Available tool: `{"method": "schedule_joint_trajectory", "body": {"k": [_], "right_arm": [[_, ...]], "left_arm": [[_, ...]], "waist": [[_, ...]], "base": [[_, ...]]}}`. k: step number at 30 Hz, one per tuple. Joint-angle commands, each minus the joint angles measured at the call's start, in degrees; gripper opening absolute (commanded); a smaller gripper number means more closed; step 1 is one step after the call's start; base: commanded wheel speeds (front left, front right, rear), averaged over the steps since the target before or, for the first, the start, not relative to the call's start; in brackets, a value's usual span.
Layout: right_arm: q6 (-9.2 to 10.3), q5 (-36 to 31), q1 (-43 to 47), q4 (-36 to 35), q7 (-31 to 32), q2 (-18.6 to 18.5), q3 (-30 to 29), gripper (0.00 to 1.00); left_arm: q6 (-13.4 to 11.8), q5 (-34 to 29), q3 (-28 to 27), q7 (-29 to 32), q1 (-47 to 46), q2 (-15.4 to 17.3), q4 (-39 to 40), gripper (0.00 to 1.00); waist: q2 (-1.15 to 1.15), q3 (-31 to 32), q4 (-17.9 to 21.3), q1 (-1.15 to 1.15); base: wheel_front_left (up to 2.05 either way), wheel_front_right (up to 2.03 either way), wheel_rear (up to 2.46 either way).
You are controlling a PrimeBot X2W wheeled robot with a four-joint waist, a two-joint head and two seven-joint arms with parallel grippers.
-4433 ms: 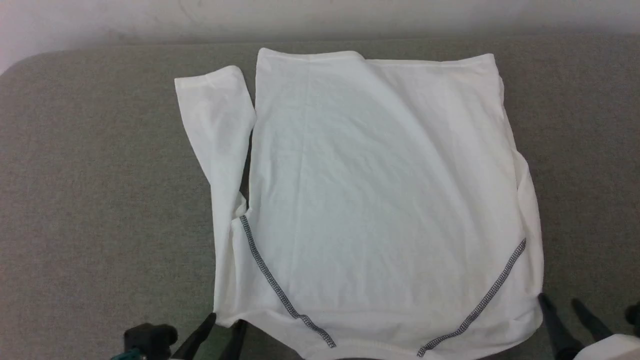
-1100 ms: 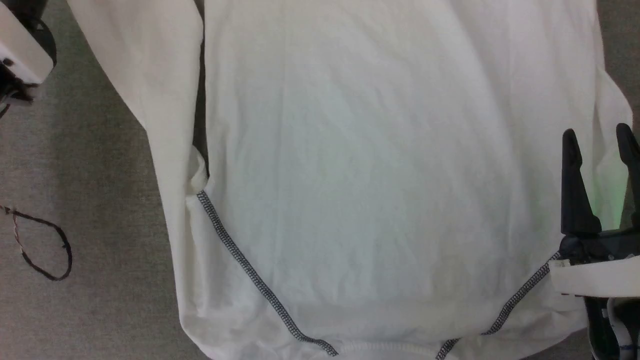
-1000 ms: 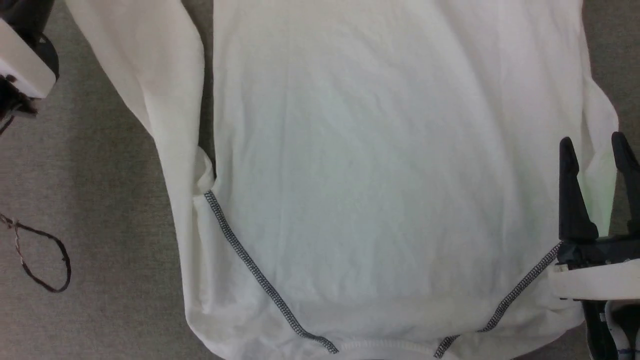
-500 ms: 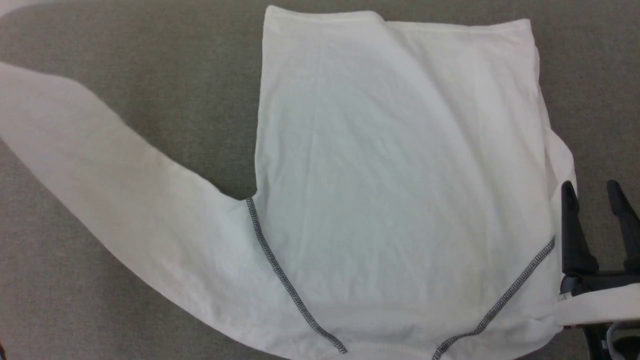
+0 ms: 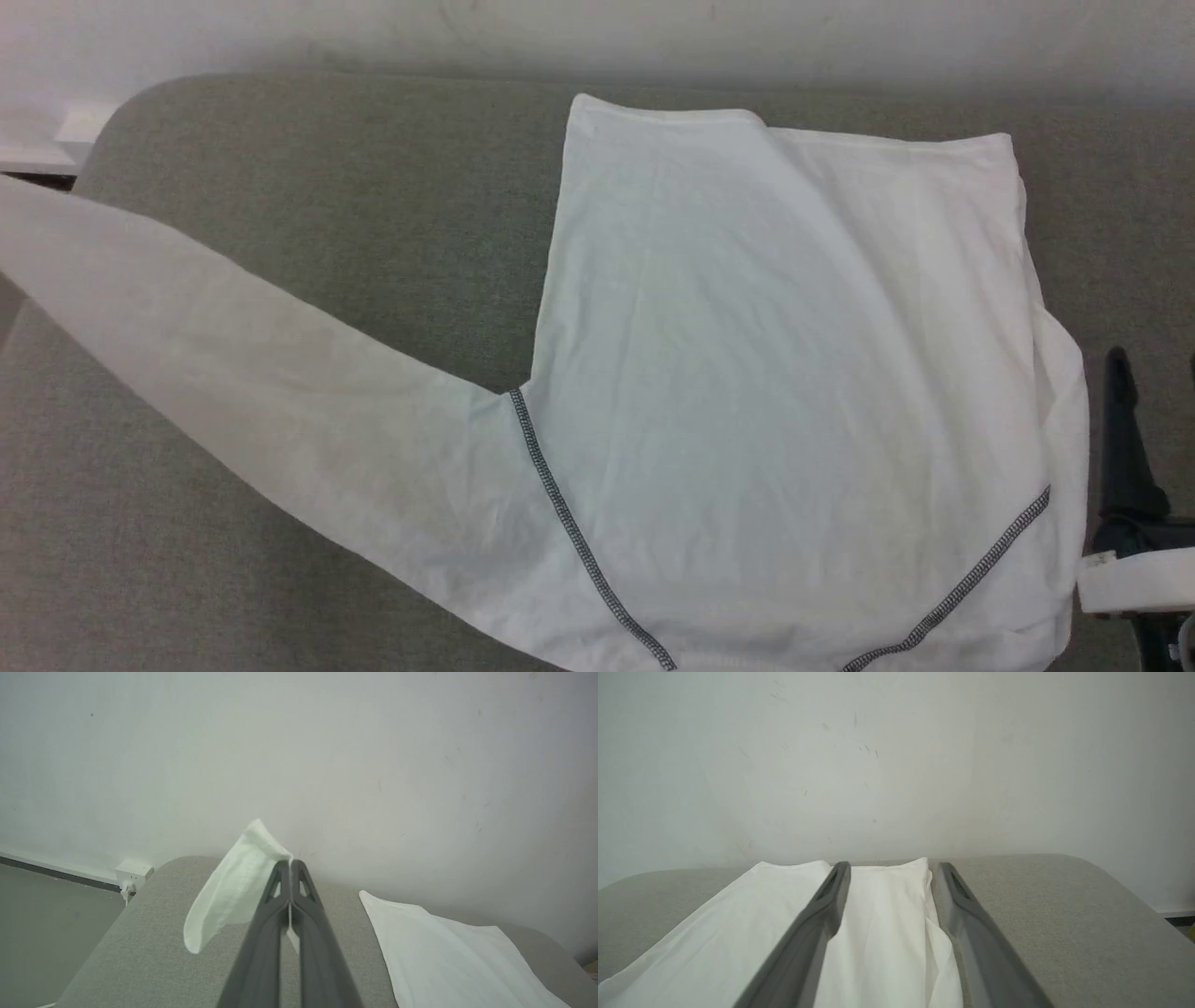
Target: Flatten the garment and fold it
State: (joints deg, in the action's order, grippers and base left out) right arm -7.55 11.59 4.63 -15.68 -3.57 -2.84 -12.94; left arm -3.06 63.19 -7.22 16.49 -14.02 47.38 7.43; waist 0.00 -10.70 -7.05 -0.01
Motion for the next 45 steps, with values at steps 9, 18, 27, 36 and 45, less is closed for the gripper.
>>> {"method": "schedule_joint_trajectory", "body": {"k": [9, 18, 27, 36, 45], "right_arm": [[0.06, 1.2, 0.1, -1.4, 0.2, 0.0, -7.3, 1.0], [0.06, 1.2, -1.2, -4.8, 2.1, 0.0, -12.7, 1.0], [0.06, 2.5, -1.8, -5.3, 2.1, 0.0, -14.5, 1.0], [0.06, 4.3, -1.1, -4.0, 0.8, 0.0, -15.0, 1.0], [0.06, 5.7, -2.1, -2.6, -0.9, 0.0, -12.6, 1.0]], "left_arm": [[-4.9, -2.3, 9.3, 3.2, -5.3, -4.5, 15.0, 0.0], [-8.0, -8.0, 29.9, 5.9, -19.7, -19.8, 17.4, 0.0], [-4.8, -13.5, 48.6, 4.3, -22.2, -34.6, 3.9, 0.0], [-2.0, -19.0, 60.0, -2.6, -19.8, -42.7, -11.5, 0.0], [1.4, -19.6, 70.0, -4.2, -18.6, -44.4, -23.5, 0.0]], "waist": [[0.0, 2.8, 0.1, 0.01], [0.0, 3.1, 1.6, 0.01], [0.0, 1.1, 6.1, 0.01], [0.0, -2.4, 10.0, 0.01], [0.0, -5.9, 12.9, 0.01]], "base": [[0.0, 0.0, 0.0], [0.0, 0.0, 0.0], [0.0, 0.0, 0.0], [0.0, 0.0, 0.0], [0.0, 0.0, 0.0]]}}
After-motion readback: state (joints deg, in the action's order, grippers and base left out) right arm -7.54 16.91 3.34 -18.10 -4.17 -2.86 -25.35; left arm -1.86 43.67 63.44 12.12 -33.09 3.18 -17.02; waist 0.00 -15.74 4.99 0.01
